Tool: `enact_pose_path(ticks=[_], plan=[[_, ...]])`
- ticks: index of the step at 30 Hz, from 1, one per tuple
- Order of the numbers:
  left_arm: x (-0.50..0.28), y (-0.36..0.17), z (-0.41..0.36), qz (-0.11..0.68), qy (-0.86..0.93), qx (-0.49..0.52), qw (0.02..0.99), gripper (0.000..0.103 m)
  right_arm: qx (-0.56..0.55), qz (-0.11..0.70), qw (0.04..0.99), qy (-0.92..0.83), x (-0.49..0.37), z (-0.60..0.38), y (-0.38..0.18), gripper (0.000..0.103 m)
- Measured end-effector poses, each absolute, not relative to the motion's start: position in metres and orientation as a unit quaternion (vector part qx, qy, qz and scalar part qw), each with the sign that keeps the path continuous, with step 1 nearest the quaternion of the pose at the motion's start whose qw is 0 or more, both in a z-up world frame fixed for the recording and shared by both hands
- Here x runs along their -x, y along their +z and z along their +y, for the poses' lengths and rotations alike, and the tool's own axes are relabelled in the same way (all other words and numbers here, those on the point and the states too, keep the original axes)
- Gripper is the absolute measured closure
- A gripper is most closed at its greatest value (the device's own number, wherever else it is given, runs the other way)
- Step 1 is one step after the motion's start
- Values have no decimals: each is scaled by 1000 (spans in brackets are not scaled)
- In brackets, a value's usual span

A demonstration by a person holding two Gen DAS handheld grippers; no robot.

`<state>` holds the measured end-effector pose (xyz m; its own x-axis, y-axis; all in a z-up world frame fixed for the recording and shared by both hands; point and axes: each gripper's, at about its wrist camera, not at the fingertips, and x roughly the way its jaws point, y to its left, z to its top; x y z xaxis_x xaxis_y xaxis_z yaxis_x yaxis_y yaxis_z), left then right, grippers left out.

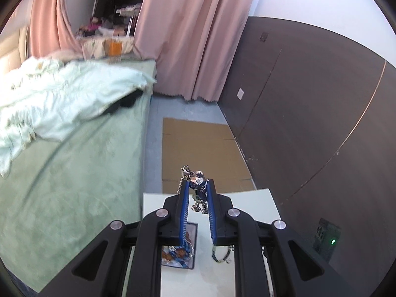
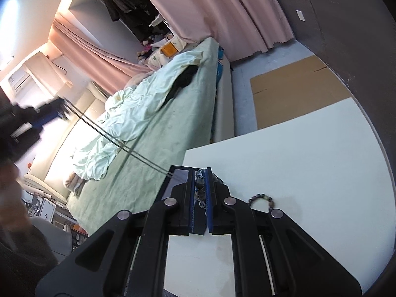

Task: Organize jewelry
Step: 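Lower the charm chain into the black box and open the left gripper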

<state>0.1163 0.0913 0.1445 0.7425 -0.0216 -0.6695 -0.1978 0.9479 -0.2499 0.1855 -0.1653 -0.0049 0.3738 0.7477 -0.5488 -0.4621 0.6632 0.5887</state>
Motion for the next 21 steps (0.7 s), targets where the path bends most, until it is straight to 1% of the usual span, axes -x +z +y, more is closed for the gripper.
enact_pose_path(ticks=[4, 10, 11, 12, 13, 14, 16, 19, 21], plan=[[-116, 105, 96, 367, 45, 181, 911, 90, -168, 401, 814, 384, -179, -157, 1, 94], [-117, 46, 99, 385, 27, 229, 894, 89, -172, 402, 810, 391, -176, -147, -3, 94], [-115, 37, 101, 382, 27, 237, 893, 84, -172, 403, 808, 394, -175, -144, -4, 94], [-112, 29, 103, 374, 24, 250, 893, 72, -173, 402, 807, 396, -175, -142, -5, 94], [-108, 23, 105, 368, 25, 261, 892, 33, -174, 401, 806, 400, -174, -141, -5, 94], [-100, 17, 110, 352, 34, 276, 894, 12, -177, 400, 803, 405, -173, -138, -6, 94], [-88, 8, 115, 334, 36, 282, 899, 12, -176, 401, 800, 409, -171, -133, -7, 94], [-85, -5, 127, 344, 49, 280, 895, 13, -170, 405, 797, 414, -166, -124, -11, 94], [-76, -9, 143, 337, 53, 308, 888, 13, -163, 408, 794, 421, -163, -115, -14, 94]])
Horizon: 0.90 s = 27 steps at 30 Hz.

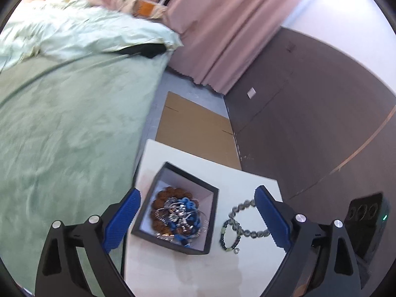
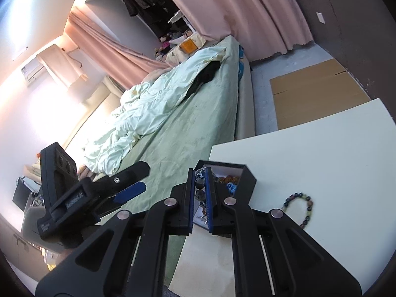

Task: Organize jewelry
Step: 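Lower the charm chain into the black box and open the left gripper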

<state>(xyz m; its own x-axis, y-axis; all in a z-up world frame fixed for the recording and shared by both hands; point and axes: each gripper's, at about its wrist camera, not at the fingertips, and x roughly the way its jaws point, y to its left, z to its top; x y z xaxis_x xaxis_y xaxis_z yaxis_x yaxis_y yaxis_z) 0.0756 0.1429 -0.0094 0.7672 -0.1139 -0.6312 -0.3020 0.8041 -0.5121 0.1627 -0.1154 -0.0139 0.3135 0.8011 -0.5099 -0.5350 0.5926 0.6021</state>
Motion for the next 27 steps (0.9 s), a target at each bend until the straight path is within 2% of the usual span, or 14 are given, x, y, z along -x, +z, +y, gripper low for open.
enact_pose_path(ticks=[11, 12, 14, 21, 22, 23, 25, 27], plan=[[-63, -11, 175, 333, 55, 310, 889, 11, -173, 417, 773, 446, -163, -79, -29, 93], [-62, -11, 177, 332, 54, 312, 888, 11, -166, 425, 769, 448, -164, -73, -31, 90], [-63, -10, 178, 331, 56, 314, 888, 11, -152, 446, 765, 440, -167, -66, -37, 60], [-69, -14, 172, 343, 42, 301, 889, 8, -152, 441, 787, 403, -173, -96, -35, 56], [-71, -15, 169, 346, 43, 295, 889, 8, -154, 442, 788, 399, -174, -101, -35, 51], [-72, -16, 165, 350, 42, 291, 889, 8, -156, 440, 793, 391, -174, -110, -34, 39], [-75, -18, 159, 355, 40, 285, 889, 8, -158, 432, 802, 381, -174, -124, -31, 28], [-78, -20, 149, 362, 38, 273, 890, 8, -158, 430, 806, 374, -174, -137, -28, 24]])
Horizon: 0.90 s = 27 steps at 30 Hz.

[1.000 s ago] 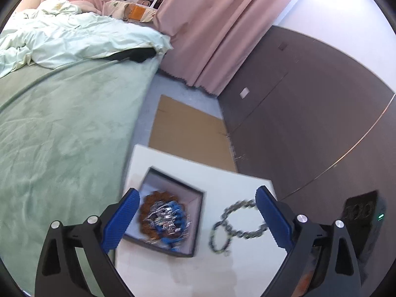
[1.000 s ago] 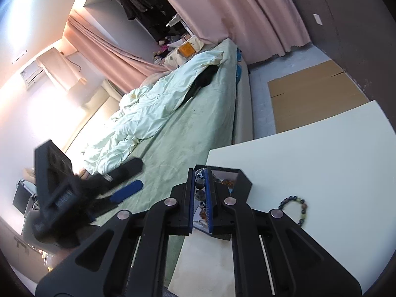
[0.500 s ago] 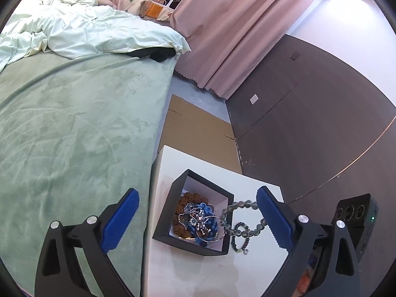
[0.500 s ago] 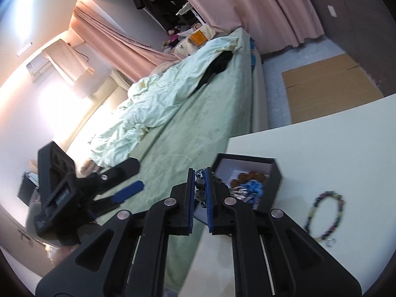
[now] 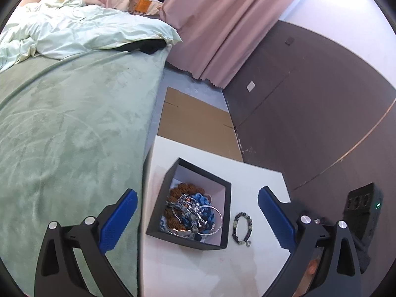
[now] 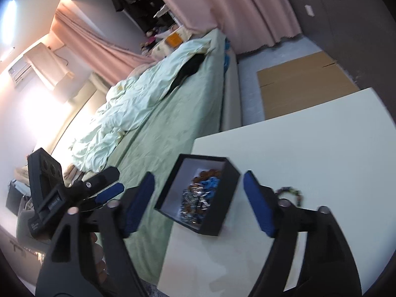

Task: Organize jewelry
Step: 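Lower the charm chain into the black box and open the left gripper, then move the left gripper to the dark and green bead bracelet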

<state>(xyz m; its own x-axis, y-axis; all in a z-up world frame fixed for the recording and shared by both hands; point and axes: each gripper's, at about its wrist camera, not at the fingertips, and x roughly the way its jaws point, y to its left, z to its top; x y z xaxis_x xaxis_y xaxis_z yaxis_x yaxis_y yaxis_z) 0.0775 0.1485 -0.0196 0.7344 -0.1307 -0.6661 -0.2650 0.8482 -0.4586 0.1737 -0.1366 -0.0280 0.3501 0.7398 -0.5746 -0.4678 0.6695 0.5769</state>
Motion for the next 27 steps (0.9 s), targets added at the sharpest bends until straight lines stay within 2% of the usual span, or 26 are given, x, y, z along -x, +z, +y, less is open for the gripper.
enact_pose_path(ticks=[5, 7, 22, 24, 26, 27], plan=[[-85, -23, 121, 375, 25, 247, 893, 8, -156, 440, 814, 346, -175, -171, -28, 19], [-88, -25, 109, 384, 15, 232, 894, 8, -162, 446, 815, 333, -175, -185, -31, 9], [-112, -51, 34, 427, -29, 163, 889, 8, -188, 498, 803, 268, -175, -245, -53, 9], [-117, -52, 25, 433, -35, 151, 888, 14, -189, 502, 803, 260, -176, -252, -55, 9], [-125, -58, 19, 446, -34, 145, 882, 25, -188, 502, 806, 252, -177, -258, -55, 9], [-129, -61, 16, 453, -31, 144, 879, 27, -188, 505, 804, 250, -178, -260, -56, 9]])
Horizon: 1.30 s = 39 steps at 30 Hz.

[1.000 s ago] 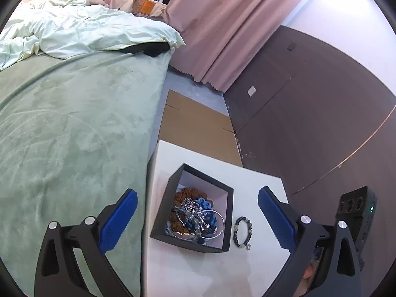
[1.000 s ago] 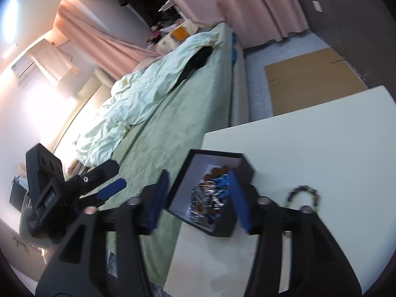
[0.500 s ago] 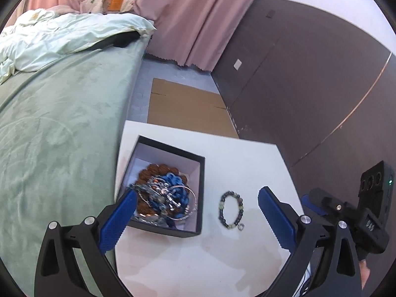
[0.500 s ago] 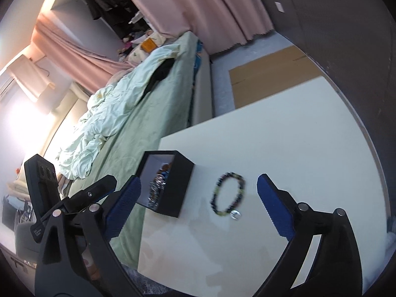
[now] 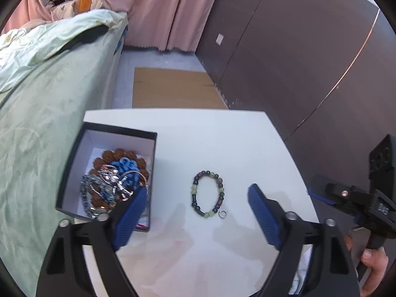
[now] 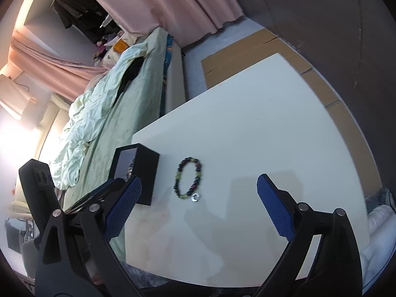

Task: Organize jewelry
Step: 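Move the left gripper to the dark and green bead bracelet, then close the left gripper on the bead bracelet and lift it toward the box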

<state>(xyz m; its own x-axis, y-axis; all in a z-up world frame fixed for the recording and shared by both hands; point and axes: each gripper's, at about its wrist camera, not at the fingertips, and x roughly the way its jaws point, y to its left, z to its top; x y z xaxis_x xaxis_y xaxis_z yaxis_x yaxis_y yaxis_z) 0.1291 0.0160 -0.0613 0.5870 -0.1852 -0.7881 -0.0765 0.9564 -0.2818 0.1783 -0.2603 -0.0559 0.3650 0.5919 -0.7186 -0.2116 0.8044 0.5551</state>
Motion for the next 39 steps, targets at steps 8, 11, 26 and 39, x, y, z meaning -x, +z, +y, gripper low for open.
enact_pose_path(ticks=[8, 11, 26, 39], plan=[[-149, -87, -14, 498, -14, 103, 861, 57, -204, 523, 794, 233, -187, -278, -63, 9], [-158, -99, -20, 512, -2, 87, 855, 60, -210, 523, 794, 229, -188, -284, -63, 13], [-188, -134, -43, 528, 30, 13, 848, 63, -219, 530, 791, 215, -196, -292, -66, 22], [-187, -147, -37, 528, 52, 2, 847, 84, -209, 533, 790, 218, -196, -290, -68, 27]])
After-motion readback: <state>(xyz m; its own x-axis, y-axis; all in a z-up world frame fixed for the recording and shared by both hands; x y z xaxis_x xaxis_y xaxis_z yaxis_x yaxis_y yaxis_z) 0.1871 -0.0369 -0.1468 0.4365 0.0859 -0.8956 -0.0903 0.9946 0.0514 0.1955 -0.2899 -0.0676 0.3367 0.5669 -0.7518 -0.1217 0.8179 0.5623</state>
